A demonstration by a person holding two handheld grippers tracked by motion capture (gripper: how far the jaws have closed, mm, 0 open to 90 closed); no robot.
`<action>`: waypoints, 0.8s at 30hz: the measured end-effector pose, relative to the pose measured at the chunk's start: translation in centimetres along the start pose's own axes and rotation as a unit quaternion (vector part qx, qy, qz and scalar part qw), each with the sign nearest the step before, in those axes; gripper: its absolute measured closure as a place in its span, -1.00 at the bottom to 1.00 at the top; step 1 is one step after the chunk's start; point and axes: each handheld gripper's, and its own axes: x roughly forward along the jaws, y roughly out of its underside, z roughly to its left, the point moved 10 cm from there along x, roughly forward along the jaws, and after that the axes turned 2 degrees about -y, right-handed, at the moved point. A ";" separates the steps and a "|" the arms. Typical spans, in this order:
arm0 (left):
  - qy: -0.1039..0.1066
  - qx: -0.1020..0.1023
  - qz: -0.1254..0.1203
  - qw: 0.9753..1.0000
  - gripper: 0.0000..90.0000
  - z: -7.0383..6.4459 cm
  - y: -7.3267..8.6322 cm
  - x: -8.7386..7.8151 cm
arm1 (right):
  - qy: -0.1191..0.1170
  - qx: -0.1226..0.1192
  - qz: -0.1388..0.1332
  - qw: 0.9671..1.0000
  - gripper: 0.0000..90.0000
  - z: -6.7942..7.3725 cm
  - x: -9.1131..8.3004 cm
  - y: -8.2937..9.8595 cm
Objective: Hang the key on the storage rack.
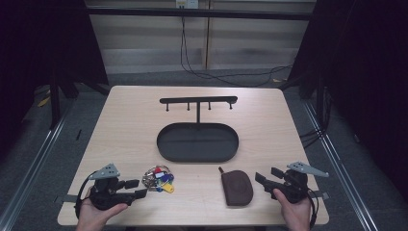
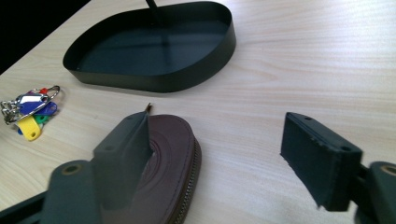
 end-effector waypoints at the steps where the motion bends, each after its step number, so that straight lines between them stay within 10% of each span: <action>1: -0.005 0.002 0.000 1.000 0.05 0.0 0.0 0.0 | 0.000 0.003 0.003 1.000 -0.49 0.0 0.0 0.0; 24: -0.018 -0.003 0.007 1.000 0.22 -0.1 -0.6 -0.1 | 0.011 -0.010 0.008 1.000 -0.56 0.2 -0.2 0.2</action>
